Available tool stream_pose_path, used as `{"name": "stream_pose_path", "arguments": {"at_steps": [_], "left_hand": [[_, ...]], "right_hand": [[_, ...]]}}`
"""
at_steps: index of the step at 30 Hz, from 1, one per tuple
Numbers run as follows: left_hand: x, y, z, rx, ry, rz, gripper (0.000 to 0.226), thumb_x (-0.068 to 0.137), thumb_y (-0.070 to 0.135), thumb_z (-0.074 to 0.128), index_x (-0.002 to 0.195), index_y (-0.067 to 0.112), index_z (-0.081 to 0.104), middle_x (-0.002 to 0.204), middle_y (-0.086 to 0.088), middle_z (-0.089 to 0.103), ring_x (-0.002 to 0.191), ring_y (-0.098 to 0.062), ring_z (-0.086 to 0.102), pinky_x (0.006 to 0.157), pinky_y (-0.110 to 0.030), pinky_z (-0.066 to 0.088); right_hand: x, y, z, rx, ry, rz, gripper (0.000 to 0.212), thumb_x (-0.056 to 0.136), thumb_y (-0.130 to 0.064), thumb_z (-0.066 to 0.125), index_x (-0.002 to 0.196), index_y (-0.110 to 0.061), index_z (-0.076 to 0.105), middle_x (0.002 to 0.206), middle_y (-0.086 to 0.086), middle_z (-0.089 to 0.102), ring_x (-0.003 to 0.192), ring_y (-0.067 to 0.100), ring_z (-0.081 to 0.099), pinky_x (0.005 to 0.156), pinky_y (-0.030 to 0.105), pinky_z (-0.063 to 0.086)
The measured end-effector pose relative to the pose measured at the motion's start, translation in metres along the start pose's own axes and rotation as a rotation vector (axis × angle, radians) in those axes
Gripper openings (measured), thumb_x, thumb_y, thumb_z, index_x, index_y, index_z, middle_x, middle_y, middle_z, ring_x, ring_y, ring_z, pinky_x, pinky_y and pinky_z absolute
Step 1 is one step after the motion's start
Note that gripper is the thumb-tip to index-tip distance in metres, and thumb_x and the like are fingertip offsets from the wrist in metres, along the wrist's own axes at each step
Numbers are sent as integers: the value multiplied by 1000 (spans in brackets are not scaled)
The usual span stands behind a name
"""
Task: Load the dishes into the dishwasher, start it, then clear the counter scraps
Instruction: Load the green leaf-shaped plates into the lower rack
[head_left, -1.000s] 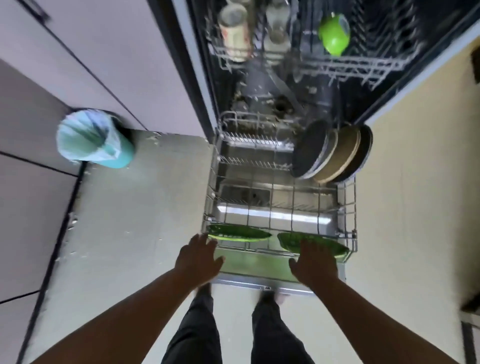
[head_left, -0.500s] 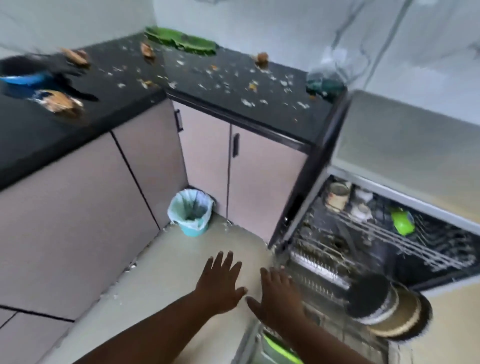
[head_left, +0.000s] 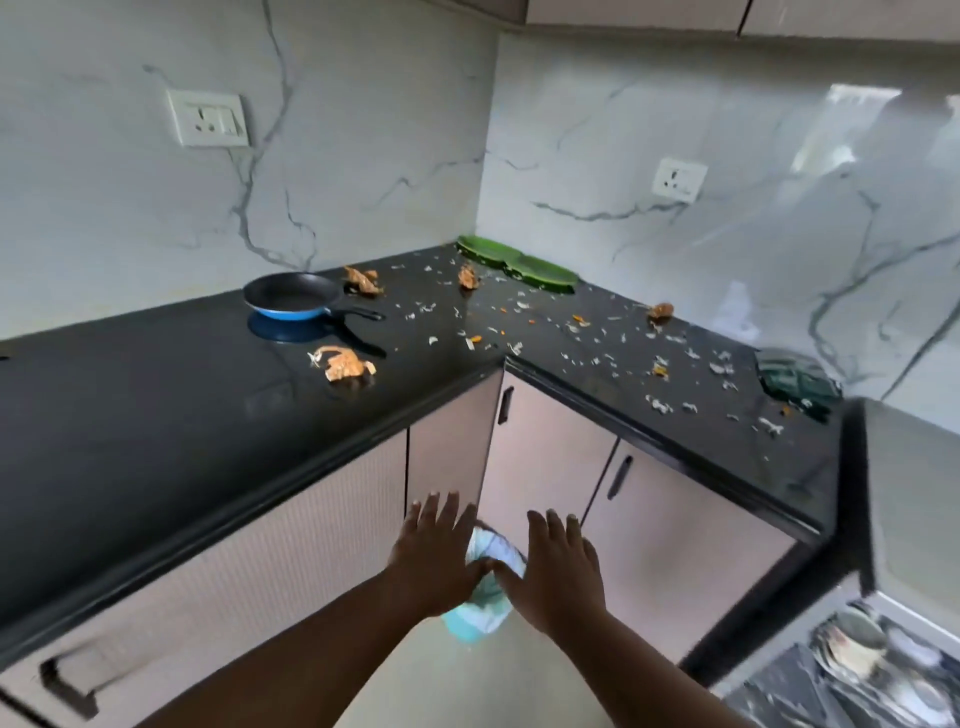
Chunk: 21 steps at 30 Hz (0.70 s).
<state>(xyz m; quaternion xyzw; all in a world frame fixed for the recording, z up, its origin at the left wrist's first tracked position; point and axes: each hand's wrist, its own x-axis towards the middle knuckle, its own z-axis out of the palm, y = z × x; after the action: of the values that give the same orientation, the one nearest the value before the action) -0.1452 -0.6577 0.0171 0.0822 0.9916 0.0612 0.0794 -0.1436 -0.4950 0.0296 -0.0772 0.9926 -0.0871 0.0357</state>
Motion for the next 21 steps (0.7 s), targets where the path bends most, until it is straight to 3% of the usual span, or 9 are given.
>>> {"name": "stream_pose_path", "arguments": {"at_steps": [2,4,9,15,21], "left_hand": [[20,-7,-14,30,28,-44,85,86,74,5,153,23,-4,160,-8,-15,146,-31,-14,118,-47,-7],[36,-12,-25,29,25,-55,80,91,70,15,153,23,-4,160,-7,-14,146,-31,-14,118,-47,-7],[86,-22,-44,51,44,-35,77,95,65,22,154,22,-2,161,-7,-11,147,-29,-14,119,-45,-7],[218,-24,-78,91,93,-86,76,95,64,20,154,20,-2,161,-8,-12,147,-28,-14,120,-45,-4],[324,-11,-103,-39,147,-163,75,96,61,26,154,22,0,161,-5,-8,148,-25,-12,120,-41,-6]], "right_hand": [[28,-4,-6,-1,12,4,84,90,-66,38,153,-18,10,162,7,7,149,30,2,119,42,9],[51,-5,-15,8,24,2,85,90,-67,37,153,-19,9,162,7,5,149,30,0,119,43,8],[109,5,-19,49,65,7,85,89,-67,37,153,-18,10,162,8,6,148,31,-1,119,43,11],[235,43,-43,96,130,-41,84,89,-66,39,153,-19,11,162,5,6,149,28,-4,119,41,7],[336,95,-85,61,127,-79,84,90,-66,37,153,-20,7,162,5,2,148,27,-7,119,41,2]]}}
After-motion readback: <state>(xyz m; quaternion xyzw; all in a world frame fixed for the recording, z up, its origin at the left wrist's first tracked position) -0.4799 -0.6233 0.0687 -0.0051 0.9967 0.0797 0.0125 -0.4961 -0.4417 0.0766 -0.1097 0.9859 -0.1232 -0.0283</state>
